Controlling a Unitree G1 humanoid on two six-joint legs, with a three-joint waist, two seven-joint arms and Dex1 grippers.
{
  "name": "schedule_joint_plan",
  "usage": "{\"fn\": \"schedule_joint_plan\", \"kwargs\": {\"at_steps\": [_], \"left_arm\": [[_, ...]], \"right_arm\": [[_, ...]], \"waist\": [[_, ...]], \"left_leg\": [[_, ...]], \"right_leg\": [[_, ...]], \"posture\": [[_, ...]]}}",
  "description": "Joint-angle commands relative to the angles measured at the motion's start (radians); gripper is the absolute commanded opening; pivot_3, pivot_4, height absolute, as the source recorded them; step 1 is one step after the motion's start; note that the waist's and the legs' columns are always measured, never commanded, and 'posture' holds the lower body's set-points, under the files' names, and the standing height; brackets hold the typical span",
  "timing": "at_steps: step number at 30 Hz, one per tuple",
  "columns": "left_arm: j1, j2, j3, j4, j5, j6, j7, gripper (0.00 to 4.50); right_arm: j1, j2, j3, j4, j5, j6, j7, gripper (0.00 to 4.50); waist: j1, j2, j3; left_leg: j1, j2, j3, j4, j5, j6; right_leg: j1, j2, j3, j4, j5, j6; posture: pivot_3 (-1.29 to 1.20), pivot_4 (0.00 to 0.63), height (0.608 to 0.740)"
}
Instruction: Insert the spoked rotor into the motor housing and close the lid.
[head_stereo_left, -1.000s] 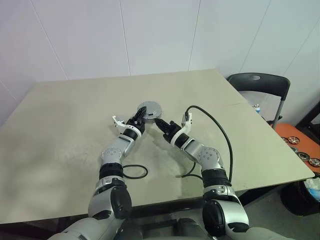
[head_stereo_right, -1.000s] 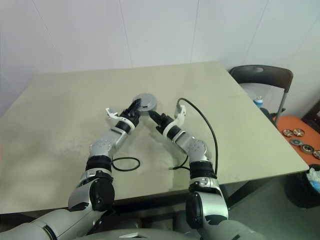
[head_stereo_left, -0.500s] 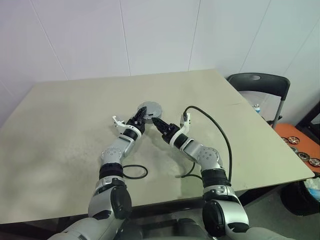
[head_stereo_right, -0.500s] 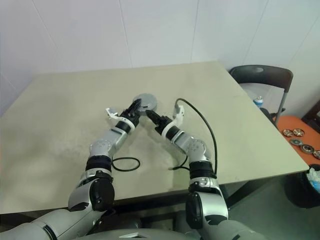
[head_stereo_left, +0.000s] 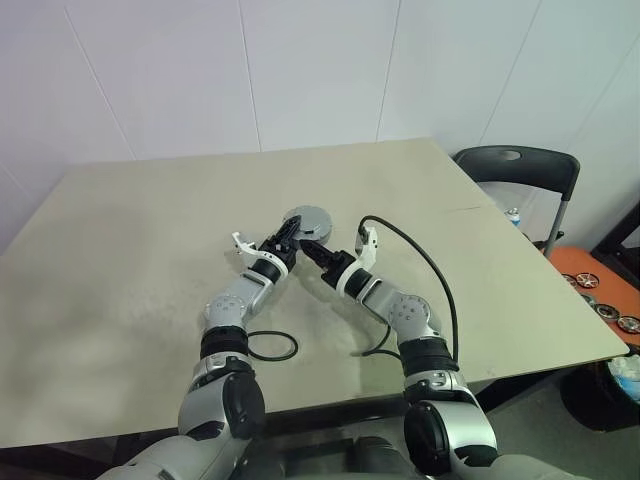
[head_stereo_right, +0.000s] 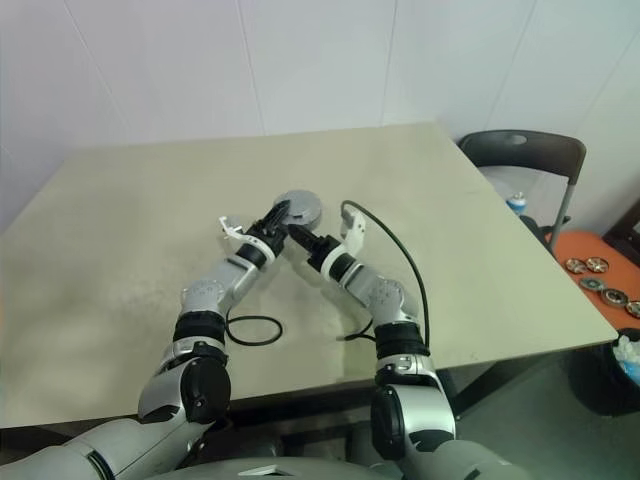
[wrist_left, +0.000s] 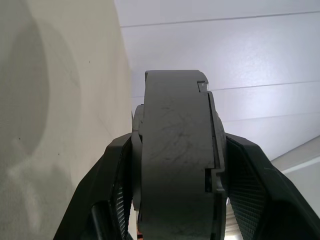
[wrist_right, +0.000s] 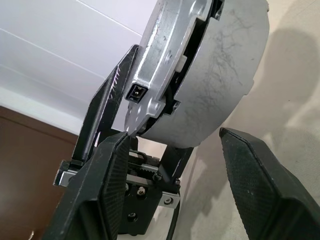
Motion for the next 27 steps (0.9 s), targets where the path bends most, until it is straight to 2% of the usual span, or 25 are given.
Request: {"fn": "schedule_joint_plan", "kwargs": {"at_steps": [1,11,19,27], "left_arm": [[-0.022,0.000,-0.018,-0.067,-0.036,0.024,-0.021,2.33],[0.000,0.001,-0.011,-0.103,-0.052,0.051,-0.009,2.33],[0.009,0.007,-0.009,-0.100,-0.058,0.057,-0.007,2.33],[0.010,0.007,-0.011,-0.100,-0.061,0.056,-0.008,2.33]], "right_arm": [[-0.034,0.023,-0.021,-0.003,0.003,-0.035,-0.007,2.95],[-0.041,0.032,-0.074,0.012,0.064,-0.050,-0.024,2.95],[-0.037,0.038,-0.087,-0.025,0.158,0.038,0.028,2.95],[-0.035,0.033,-0.077,-0.023,0.134,0.040,0.017,2.95]], "waist": [[0.000,0.000,0.000],[0.000,0.000,0.000],[-0.002,0.000,0.000],[0.000,0.000,0.000]], "left_leg": [[0.000,0.000,0.000,0.000,0.000,0.000],[0.000,0.000,0.000,0.000,0.000,0.000],[0.000,0.000,0.000,0.000,0.000,0.000],[0.000,0.000,0.000,0.000,0.000,0.000]], "right_leg": [[0.000,0.000,0.000,0.000,0.000,0.000],[0.000,0.000,0.000,0.000,0.000,0.000],[0.000,0.000,0.000,0.000,0.000,0.000],[0.000,0.000,0.000,0.000,0.000,0.000]], "posture": [[0.00,0.000,0.740],[0.00,0.000,0.740],[0.00,0.000,0.740],[0.00,0.000,0.740]]}}
